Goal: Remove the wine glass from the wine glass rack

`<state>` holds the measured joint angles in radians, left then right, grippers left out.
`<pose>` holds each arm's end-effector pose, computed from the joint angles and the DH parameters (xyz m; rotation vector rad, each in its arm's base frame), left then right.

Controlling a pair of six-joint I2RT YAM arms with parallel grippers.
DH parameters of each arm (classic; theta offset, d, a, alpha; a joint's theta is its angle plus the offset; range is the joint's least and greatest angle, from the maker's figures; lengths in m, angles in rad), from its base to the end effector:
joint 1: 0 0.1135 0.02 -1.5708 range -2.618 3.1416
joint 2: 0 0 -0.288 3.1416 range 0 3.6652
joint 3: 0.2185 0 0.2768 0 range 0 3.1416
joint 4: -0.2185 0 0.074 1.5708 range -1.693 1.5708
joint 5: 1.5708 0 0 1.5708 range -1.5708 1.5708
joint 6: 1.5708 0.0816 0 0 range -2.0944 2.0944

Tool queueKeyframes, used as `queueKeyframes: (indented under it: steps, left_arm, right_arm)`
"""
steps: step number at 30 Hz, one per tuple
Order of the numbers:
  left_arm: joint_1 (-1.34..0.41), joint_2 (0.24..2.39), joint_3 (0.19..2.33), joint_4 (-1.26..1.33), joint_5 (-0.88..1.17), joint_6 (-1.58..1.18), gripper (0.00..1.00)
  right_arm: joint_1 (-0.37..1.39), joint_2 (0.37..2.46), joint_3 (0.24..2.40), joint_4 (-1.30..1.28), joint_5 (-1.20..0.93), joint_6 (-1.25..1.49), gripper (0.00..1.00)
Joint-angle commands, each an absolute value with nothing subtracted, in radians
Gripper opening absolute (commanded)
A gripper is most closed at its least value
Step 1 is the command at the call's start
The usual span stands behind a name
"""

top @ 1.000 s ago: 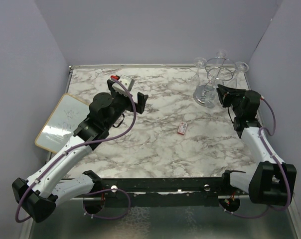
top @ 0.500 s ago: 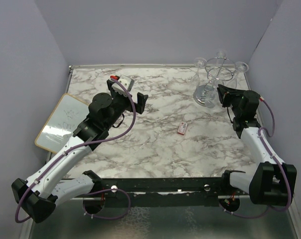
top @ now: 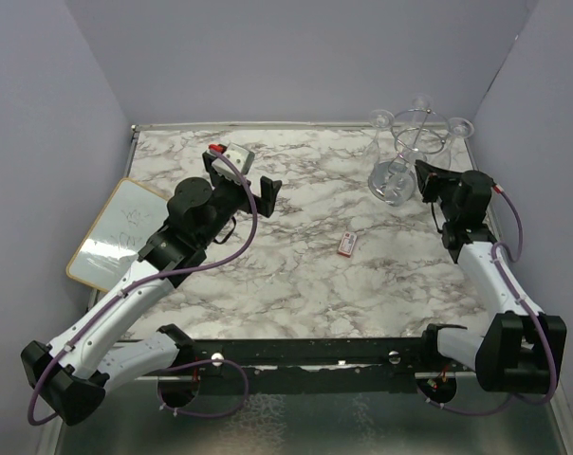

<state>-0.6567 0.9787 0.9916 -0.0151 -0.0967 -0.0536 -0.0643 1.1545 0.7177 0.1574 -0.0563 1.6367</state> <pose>0.2297 -0.1671 0.4156 0.3993 1.5425 -0.4800 0.3228 -0.0162 0.2741 1.4835 1.3586 1.1123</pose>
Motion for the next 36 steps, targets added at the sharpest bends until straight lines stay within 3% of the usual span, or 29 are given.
queueKeyframes:
  steps: [1,16,36]
  left_arm:
    - [-0.661,0.952,0.989,0.012,-0.084,-0.051,0.98]
    - [-0.663,0.947,0.987,0.015,-0.085,-0.052,0.98]
    - [-0.662,0.953,0.985,0.015,-0.085,-0.052,0.98]
  right_arm:
    - [-0.057,1.144,0.762,0.114,-0.006,1.629,0.03]
    - [-0.055,1.099,0.789,0.159,0.02,1.43,0.01]
    - [-0.055,0.993,0.724,0.158,-0.058,1.472,0.01]
